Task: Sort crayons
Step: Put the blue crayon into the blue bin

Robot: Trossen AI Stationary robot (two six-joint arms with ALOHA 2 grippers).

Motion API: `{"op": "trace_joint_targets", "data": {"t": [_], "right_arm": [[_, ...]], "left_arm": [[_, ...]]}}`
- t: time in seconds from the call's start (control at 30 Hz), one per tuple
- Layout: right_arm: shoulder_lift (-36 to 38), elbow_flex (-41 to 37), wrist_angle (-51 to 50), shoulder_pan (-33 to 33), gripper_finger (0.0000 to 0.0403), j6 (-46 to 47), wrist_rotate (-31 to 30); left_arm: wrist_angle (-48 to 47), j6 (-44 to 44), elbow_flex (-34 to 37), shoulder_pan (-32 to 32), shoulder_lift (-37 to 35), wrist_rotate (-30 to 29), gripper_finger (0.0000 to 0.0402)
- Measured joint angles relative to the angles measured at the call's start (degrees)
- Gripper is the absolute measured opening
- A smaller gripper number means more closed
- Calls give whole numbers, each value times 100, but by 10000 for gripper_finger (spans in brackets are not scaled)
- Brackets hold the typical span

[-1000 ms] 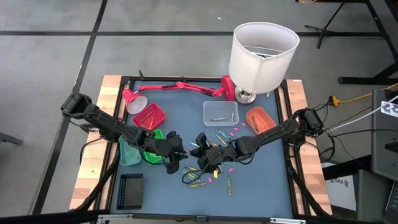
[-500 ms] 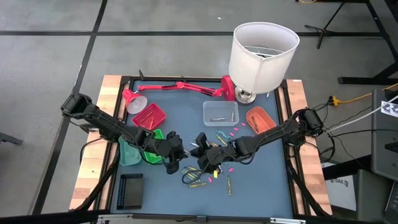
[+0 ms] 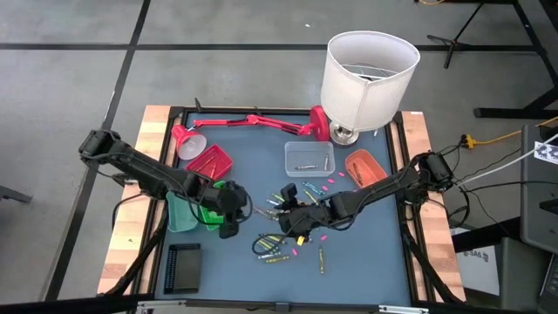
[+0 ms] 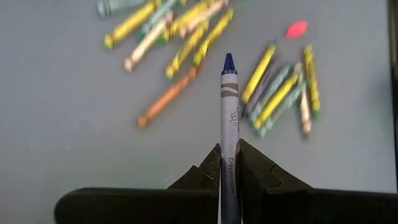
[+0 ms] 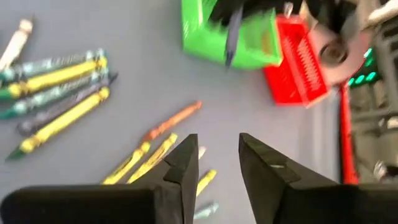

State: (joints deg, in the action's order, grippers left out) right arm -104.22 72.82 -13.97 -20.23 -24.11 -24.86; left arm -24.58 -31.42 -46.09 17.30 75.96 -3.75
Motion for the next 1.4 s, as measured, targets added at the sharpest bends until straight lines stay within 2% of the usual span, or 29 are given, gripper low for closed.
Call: {"op": "trace_joint_targets", "data": {"t": [0.13, 0.47, 0.63, 0.87, 1.03, 1.27, 1.4], "right_arm": [[0, 0, -500, 0, 111, 478, 0], [0, 0, -1315, 4, 111, 1360, -12], [0, 0, -2091, 2, 111, 1962, -207], [0, -2, -3102, -4, 111, 2821, -116], [0, -2, -3059, -4, 111, 2867, -109], [0, -2, -3028, -4, 111, 2877, -107], [0, -2, -3028, -4, 111, 2877, -107]], "left_arm": [[-867, -171, 0, -8, -152, 184, 16], [-2820, -630, 1, 2, -173, 131, 16], [-3112, -1013, 2, 2, -173, -129, 16], [-3907, -1666, 2, 2, -173, 101, 16], [-4117, -1984, 0, 2, -173, 290, 16], [-4084, -2154, -4, 2, -173, 264, 16], [-4119, -2225, -242, 2, -173, 257, 16]]}}
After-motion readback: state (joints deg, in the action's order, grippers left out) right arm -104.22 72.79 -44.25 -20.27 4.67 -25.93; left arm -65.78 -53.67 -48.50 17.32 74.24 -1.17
